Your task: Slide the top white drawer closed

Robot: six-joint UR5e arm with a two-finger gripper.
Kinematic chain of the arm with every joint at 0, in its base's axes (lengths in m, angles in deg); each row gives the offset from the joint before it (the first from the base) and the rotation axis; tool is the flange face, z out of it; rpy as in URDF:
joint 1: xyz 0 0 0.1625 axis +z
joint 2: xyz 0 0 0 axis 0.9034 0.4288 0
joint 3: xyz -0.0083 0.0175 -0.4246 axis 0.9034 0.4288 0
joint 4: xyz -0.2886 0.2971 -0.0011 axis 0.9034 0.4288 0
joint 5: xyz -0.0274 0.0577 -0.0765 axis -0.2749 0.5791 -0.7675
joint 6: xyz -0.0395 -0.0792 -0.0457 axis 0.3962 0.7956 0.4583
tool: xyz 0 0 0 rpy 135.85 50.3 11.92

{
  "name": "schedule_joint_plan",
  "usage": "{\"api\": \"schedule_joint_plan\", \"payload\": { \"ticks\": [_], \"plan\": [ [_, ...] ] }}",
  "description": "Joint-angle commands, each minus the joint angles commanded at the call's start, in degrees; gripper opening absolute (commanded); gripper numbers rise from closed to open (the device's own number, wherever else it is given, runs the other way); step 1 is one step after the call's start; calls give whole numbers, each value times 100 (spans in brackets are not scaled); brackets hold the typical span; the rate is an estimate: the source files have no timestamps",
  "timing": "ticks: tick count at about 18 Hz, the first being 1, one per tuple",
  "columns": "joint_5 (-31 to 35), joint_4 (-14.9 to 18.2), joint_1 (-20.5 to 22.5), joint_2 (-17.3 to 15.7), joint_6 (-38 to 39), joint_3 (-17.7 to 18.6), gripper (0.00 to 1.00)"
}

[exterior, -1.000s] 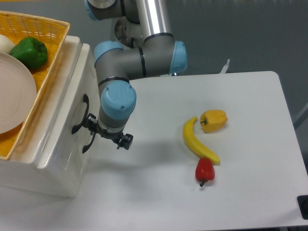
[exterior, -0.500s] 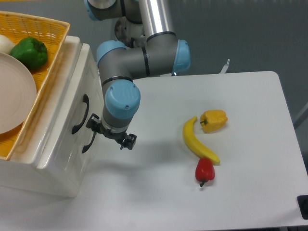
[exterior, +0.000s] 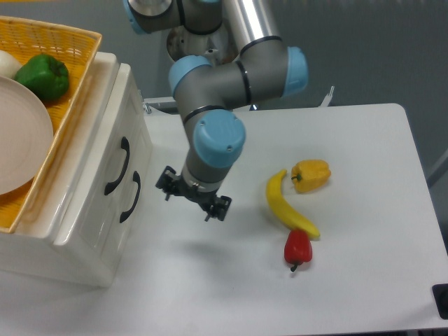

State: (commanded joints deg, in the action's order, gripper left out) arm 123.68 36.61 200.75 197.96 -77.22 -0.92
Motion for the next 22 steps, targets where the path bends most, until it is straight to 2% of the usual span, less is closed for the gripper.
{"api": "schedule_joint_plan", "payload": {
  "ticks": [5, 8, 17, 22],
  "plan": [
    [510, 17, 360, -53, -940, 0, 100],
    [765, 9, 518, -79, -1169, 0, 100],
    [827, 0, 1300, -97, -2899, -27, 100],
    [827, -44, 1564, -185, -3419, -26, 100]
  ]
}}
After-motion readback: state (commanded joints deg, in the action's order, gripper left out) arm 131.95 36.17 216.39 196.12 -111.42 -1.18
